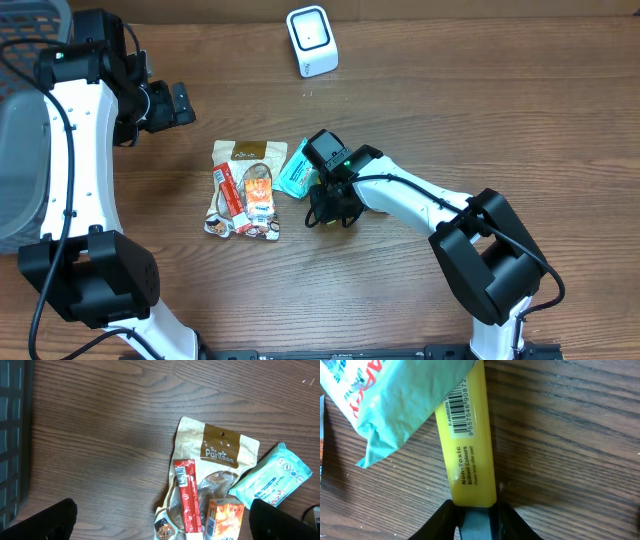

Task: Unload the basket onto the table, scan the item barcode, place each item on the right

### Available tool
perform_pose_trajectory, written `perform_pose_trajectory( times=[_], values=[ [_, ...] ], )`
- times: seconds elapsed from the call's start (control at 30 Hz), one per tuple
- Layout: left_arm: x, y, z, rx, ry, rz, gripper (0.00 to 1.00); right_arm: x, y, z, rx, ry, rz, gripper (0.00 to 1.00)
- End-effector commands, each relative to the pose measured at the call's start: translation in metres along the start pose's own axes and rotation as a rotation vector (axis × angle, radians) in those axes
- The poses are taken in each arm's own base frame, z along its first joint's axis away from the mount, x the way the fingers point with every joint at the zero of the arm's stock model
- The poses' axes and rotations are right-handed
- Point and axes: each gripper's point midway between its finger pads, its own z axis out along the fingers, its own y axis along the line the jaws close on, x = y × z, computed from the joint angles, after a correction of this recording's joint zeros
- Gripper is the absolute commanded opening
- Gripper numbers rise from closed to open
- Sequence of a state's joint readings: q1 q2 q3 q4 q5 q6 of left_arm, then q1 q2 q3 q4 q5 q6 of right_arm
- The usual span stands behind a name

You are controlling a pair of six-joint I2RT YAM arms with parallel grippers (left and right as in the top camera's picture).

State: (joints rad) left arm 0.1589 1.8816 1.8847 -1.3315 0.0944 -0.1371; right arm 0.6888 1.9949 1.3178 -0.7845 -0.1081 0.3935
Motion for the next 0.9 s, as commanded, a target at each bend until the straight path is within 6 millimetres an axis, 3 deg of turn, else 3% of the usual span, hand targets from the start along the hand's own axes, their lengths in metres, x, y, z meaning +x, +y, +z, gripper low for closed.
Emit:
perform_pose_trajectory(
  times=[0.0,0.27,0.43,0.7,0.87],
  values=[
    [0.001,-0.002,-0.001,0.008,-0.001,0.021,1.00,0.011,-0.005,0.010,0.019,0.037,0.002,0.34],
    [0.001,-0.002,-0.001,0.008,-0.001,0.021,1.00,0.011,-0.005,0.010,0.018,0.038,0.002,0.36],
    [0.001,-0.002,-0.001,0.008,-0.001,0.020,1.00,0.010,-0.004,0.008,0.020,0.036,-0.002,0.29],
    [0.001,-0.002,-0.001,0.008,-0.001,0.021,1.00,-0.025,-0.013,-0.047,0.194,-0.042,-0.021,0.26],
    [0.001,-0.002,-0.001,0.008,-0.001,0.020,1.00,-0.028,-0.017,-0.054,0.305,-0.088,-0.061,0.20]
  ],
)
